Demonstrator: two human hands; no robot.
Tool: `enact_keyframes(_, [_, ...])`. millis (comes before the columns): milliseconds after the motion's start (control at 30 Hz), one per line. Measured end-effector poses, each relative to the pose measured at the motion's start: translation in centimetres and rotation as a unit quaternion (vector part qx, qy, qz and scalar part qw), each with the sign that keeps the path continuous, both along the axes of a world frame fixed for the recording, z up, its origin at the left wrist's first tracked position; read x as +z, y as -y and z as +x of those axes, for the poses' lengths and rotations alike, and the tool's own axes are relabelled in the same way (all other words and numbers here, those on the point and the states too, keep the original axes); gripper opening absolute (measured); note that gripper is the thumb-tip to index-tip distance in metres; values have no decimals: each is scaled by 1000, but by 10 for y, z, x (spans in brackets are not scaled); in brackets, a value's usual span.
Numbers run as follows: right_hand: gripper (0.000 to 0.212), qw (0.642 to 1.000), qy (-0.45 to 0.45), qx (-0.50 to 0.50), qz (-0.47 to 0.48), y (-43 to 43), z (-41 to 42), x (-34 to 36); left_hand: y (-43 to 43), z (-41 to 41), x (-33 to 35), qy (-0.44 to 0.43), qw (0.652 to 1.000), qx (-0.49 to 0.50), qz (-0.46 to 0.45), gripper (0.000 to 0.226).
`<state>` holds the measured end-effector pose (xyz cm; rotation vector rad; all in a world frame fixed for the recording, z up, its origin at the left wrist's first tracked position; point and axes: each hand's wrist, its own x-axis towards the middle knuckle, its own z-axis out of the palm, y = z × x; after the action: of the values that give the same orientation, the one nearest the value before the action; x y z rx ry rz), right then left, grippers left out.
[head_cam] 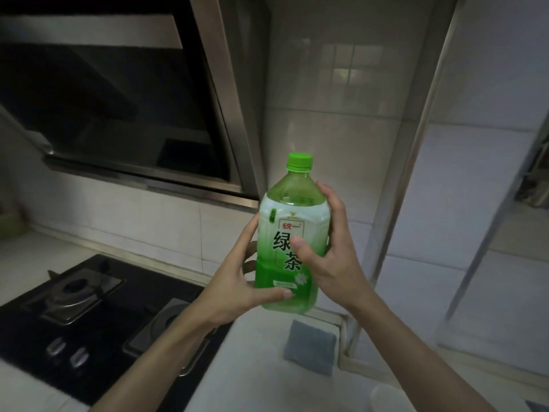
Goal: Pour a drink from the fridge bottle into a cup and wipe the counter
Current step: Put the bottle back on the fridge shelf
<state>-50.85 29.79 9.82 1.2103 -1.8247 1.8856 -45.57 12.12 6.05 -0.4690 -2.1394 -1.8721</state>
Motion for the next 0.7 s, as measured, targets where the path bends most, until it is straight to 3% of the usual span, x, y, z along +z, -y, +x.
enact_keyframes(400, [74,980,62,176,69,63,8,22,41,65,12,20,983,182,33,110])
enact_keyframes(700, [75,951,35,286,108,173,79,47,125,175,30,5,956,291,17,111])
